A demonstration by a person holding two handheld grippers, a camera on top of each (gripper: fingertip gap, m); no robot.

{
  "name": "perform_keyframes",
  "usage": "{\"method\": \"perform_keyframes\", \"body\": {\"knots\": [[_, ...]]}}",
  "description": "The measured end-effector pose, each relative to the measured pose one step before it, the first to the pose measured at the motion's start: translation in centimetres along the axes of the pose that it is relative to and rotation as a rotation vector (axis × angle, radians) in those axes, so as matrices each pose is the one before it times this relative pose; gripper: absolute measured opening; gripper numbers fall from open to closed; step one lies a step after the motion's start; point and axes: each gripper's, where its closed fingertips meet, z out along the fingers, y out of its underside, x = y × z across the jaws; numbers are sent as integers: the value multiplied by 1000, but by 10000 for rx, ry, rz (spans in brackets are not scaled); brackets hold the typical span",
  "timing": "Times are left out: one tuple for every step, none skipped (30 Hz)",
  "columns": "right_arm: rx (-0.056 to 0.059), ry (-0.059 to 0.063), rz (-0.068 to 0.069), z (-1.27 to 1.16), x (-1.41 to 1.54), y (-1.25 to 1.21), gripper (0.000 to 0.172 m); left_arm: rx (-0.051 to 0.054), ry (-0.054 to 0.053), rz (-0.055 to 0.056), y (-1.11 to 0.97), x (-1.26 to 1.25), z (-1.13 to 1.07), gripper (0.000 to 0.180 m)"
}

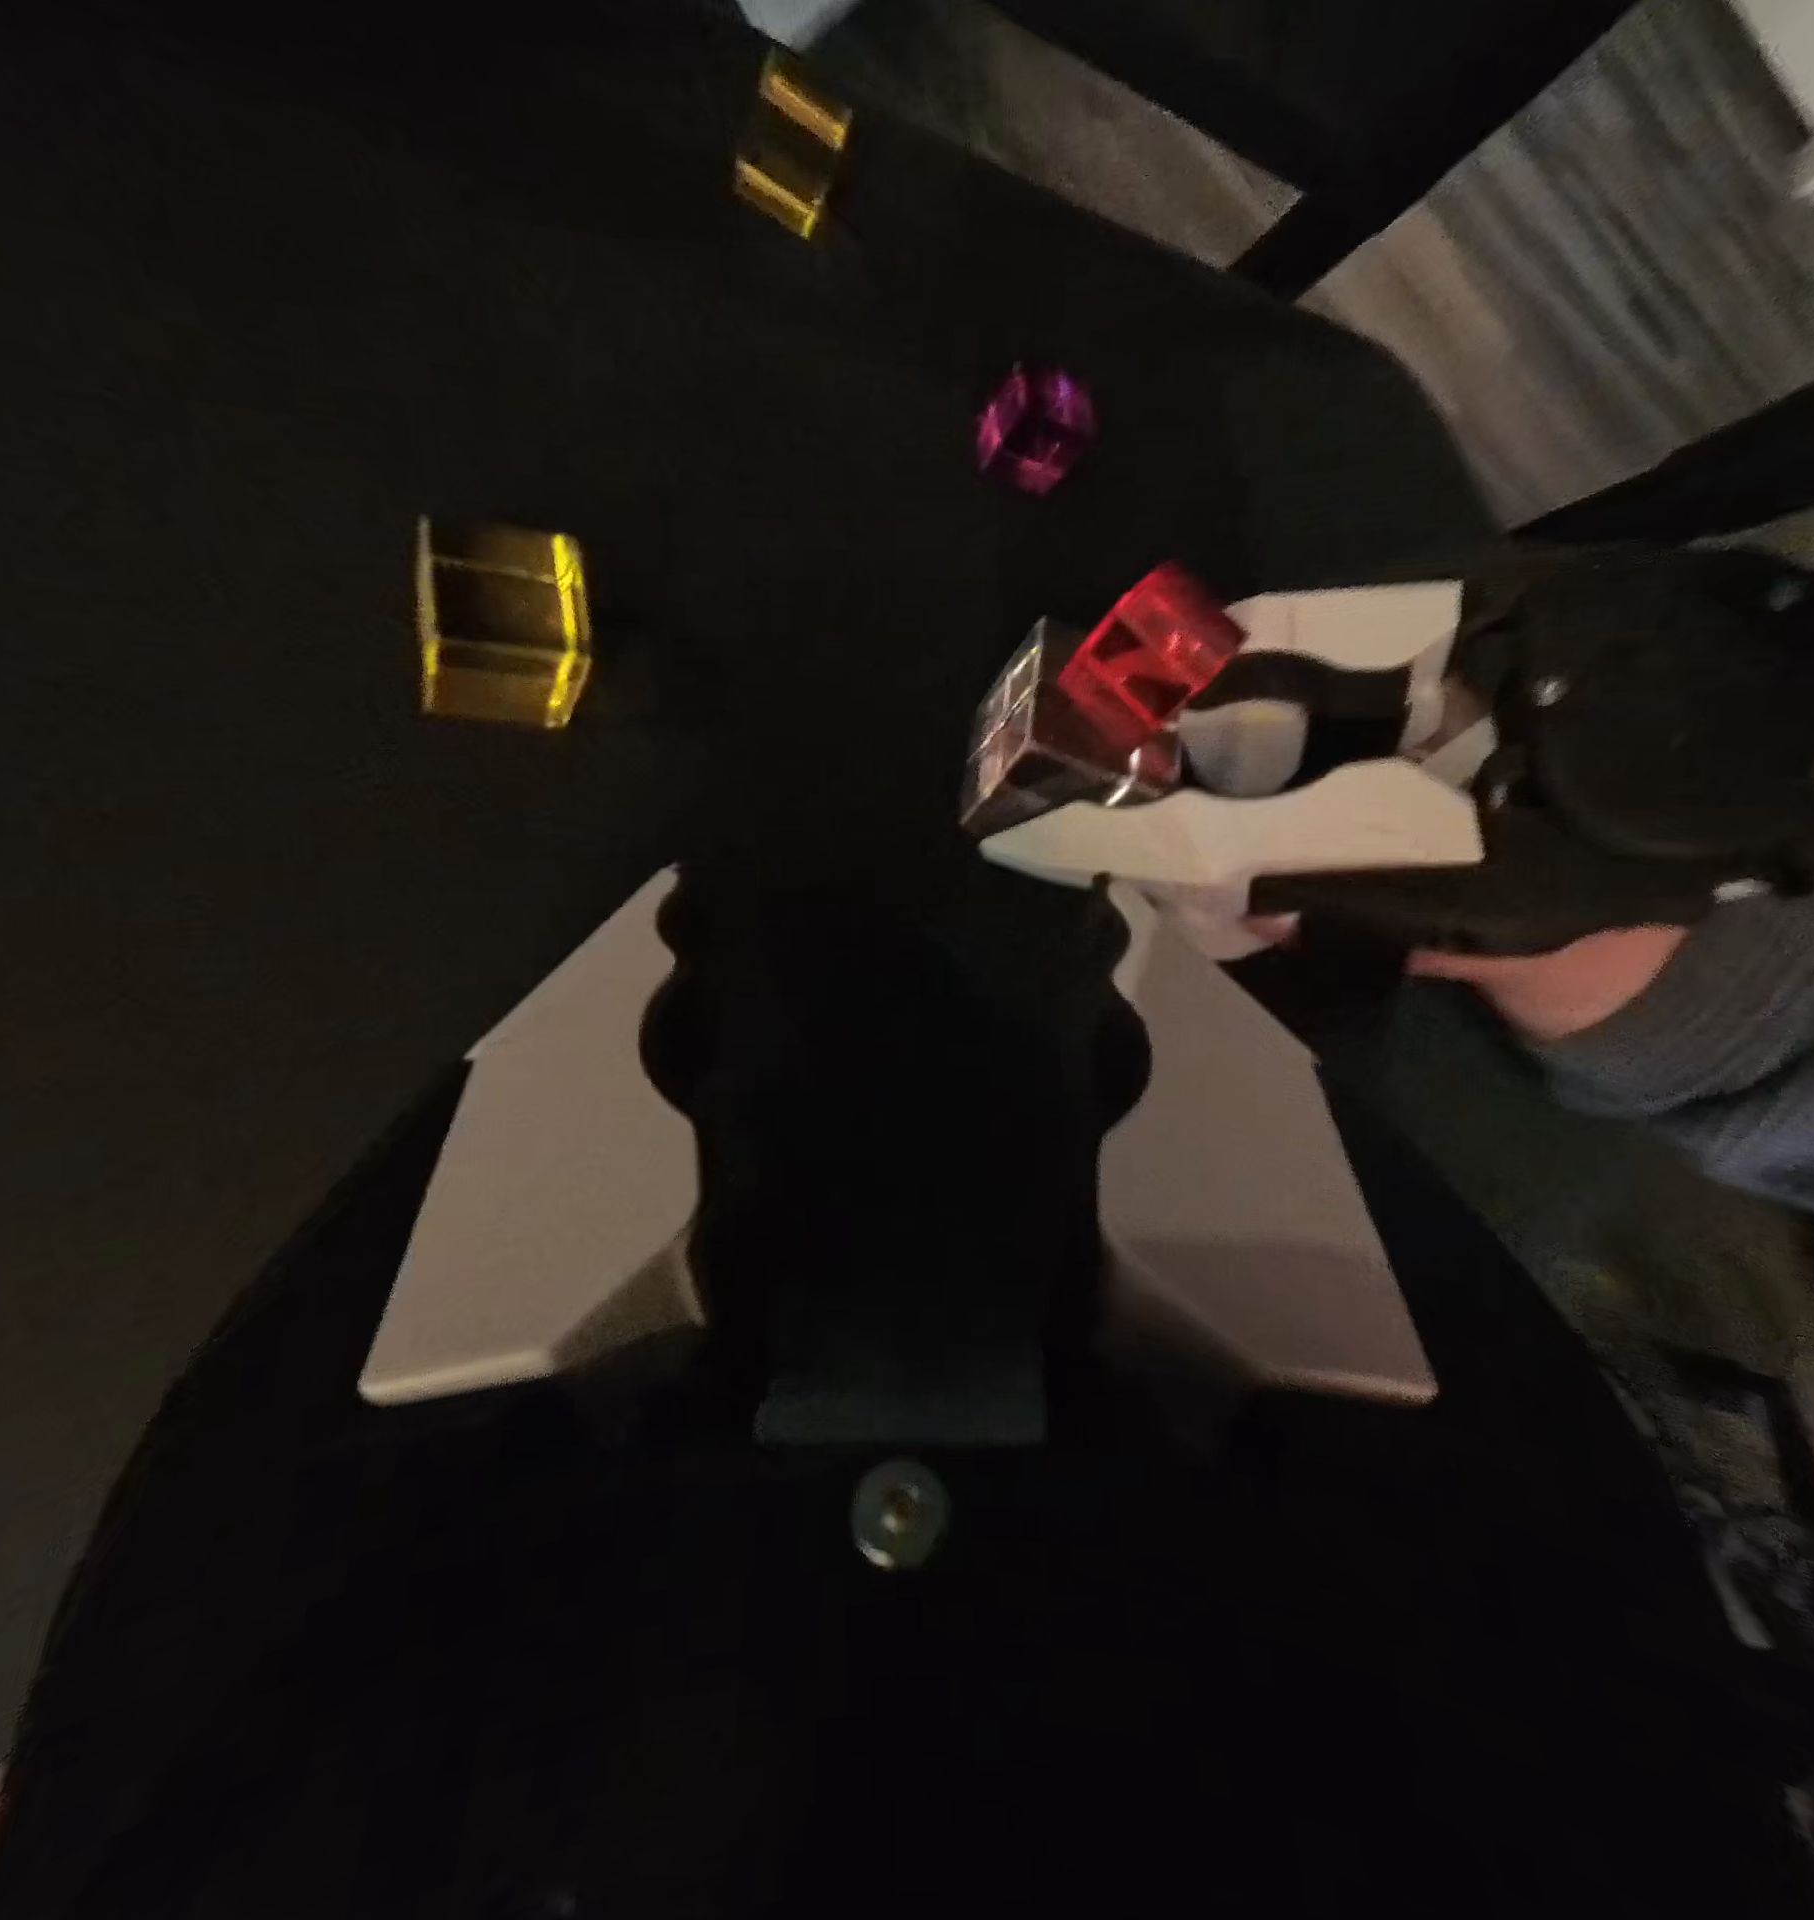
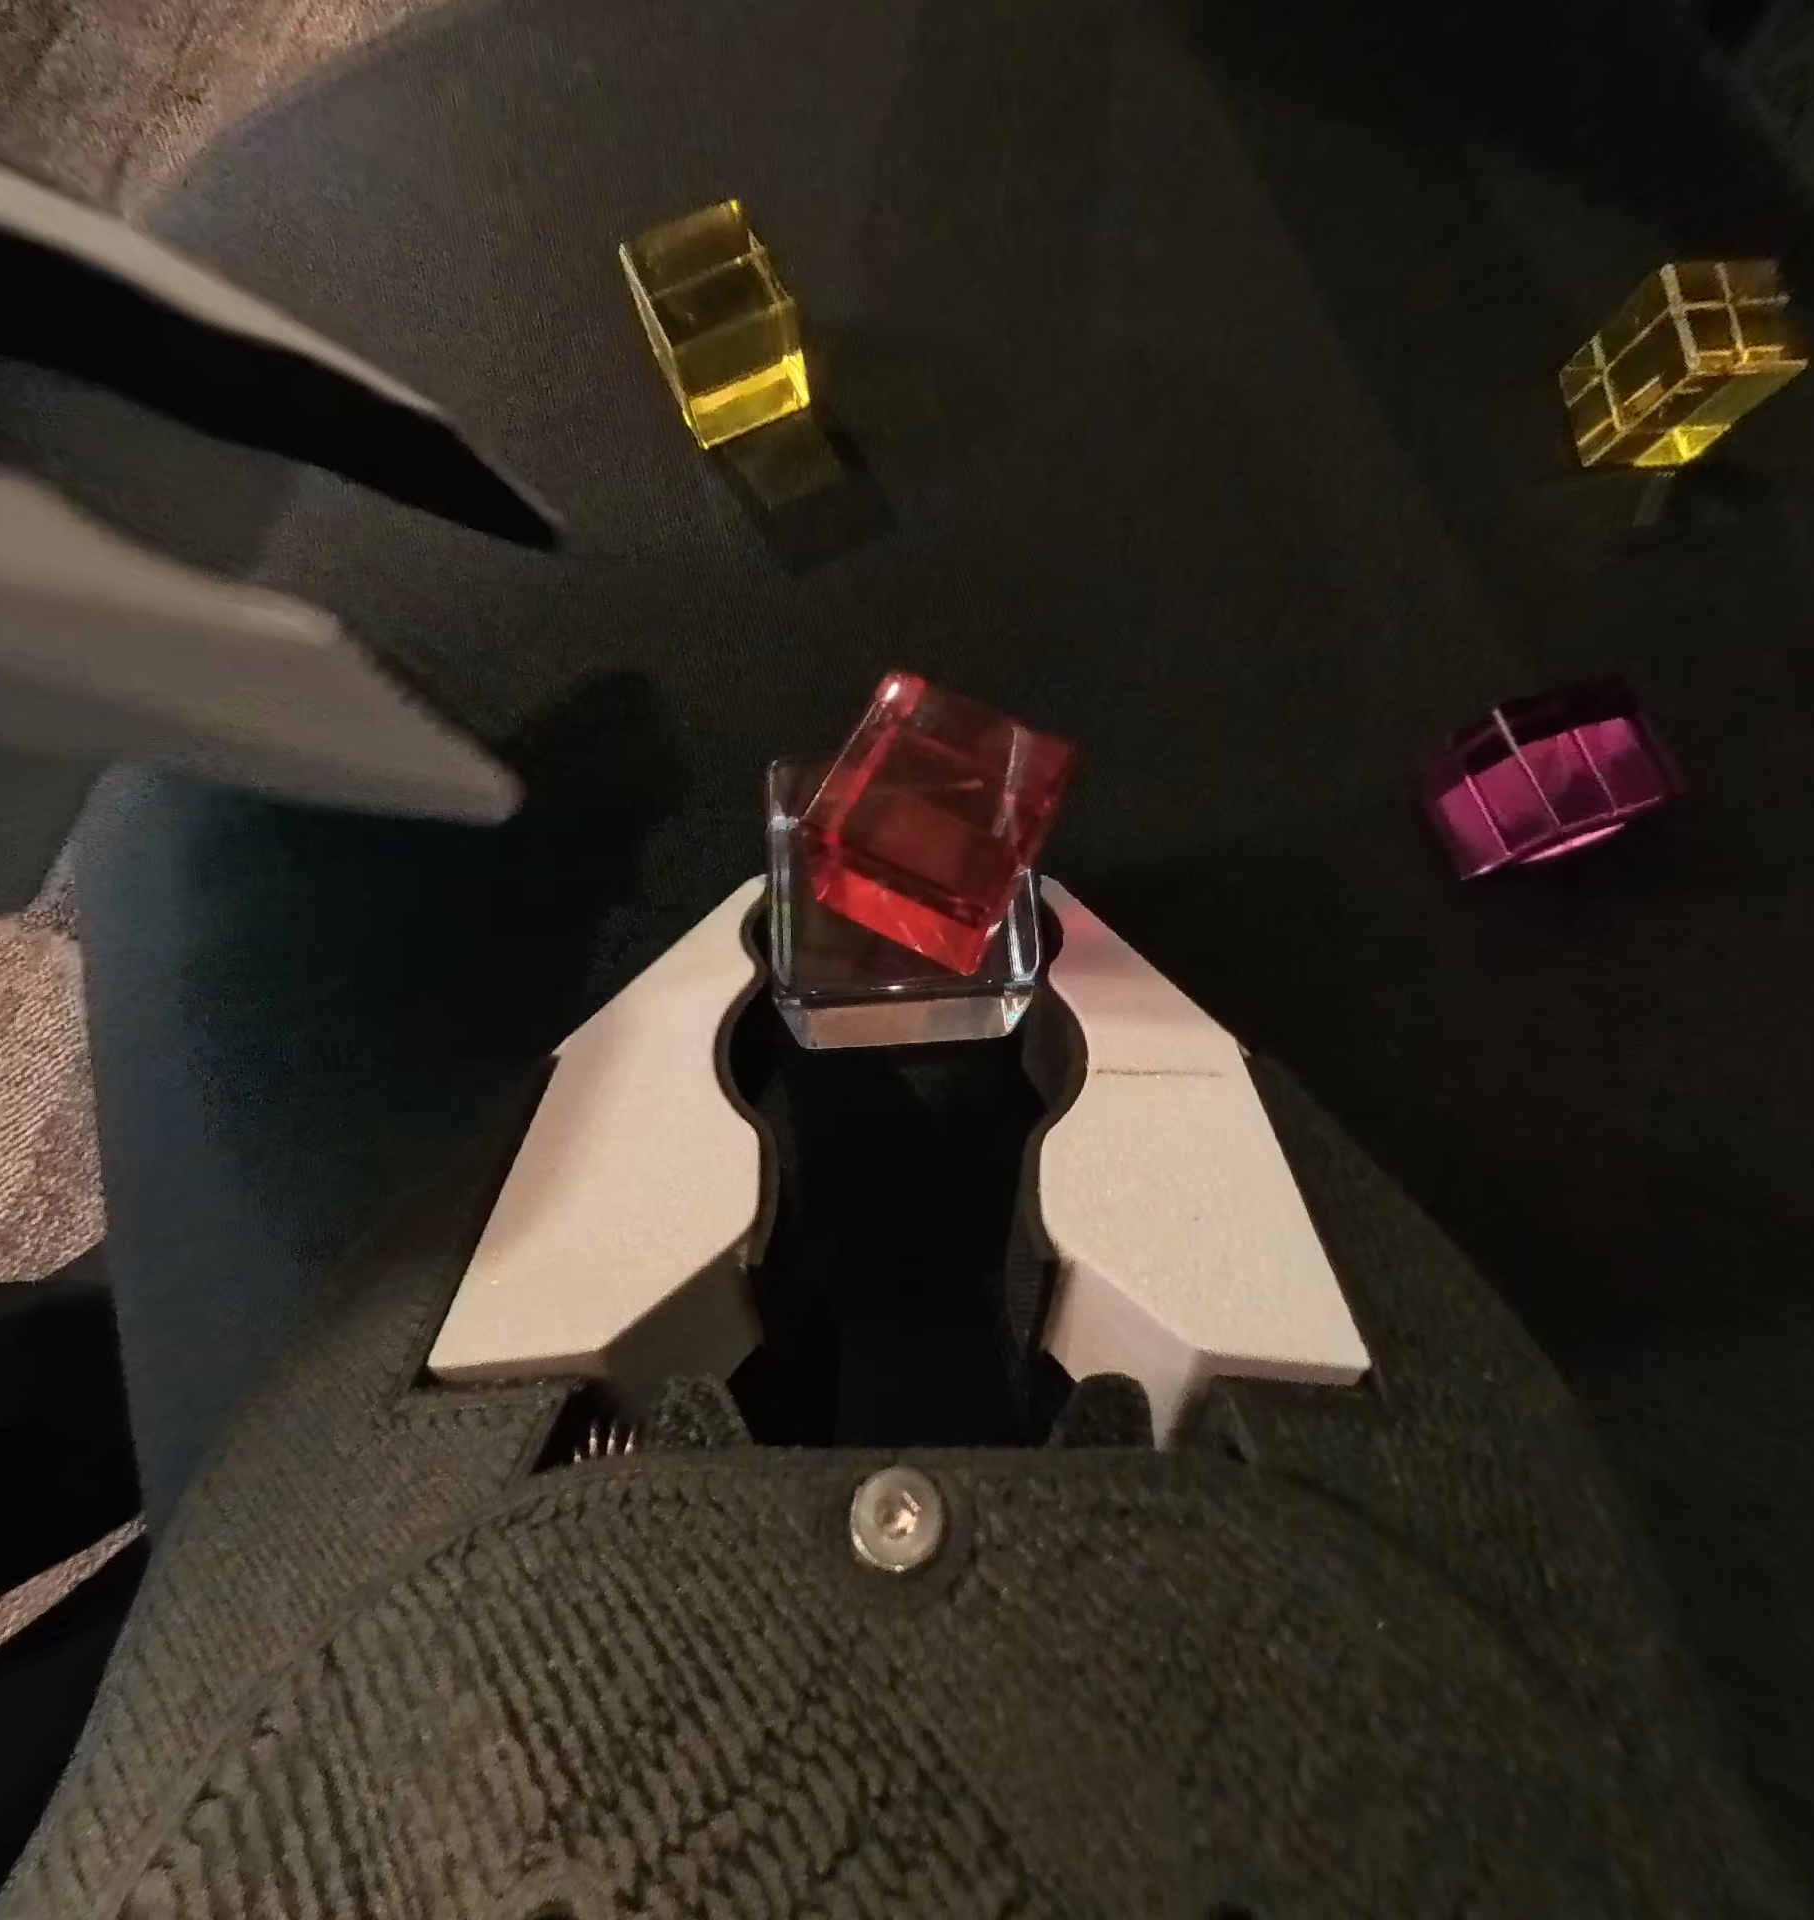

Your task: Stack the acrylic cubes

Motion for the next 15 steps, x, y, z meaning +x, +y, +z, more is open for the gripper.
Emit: {"method": "perform_keyframes", "body": {"knots": [[-30,2,-4,-25,-15,33,46,67,-225,276,339,-125,-291,76],[-26,3,-10,-22,-10,42,46,-42,-145,253,341,-38,-135,78],[-19,3,-1,-20,3,33,46,-119,-168,240,342,-95,5,79],[-7,0,11,-5,-10,24,46,-142,-56,165,304,20,99,79],[-4,-4,17,15,5,14,46,-116,-1,102,235,79,131,79],[-4,-5,25,0,5,15,46,-41,-78,85,153,-53,77,77],[-2,-3,32,8,5,5,45,-44,54,-19,174,106,71,75],[-5,-1,29,-7,-1,-6,46,-69,26,-107,261,45,82,76],[-14,4,16,-24,-7,5,46,-37,-40,-35,228,-69,4,76],[-21,20,-29,-57,-7,6,45,52,-87,44,84,-118,-134,76],[-31,36,-74,-85,3,31,45,140,-83,61,-104,-114,-319,74],[-19,36,-75,-137,-28,20,45,217,-61,34,-268,-120,-466,74],[-4,22,-55,-192,-50,-6,45,213,-87,-13,-283,-224,-612,74],[-8,-11,-35,-242,-85,-10,45,177,-153,-114,-220,-407,-721,74],[0,-24,-24,-293,-124,-64,45,210,-155,-235,-252,-474,-823,74]]}}
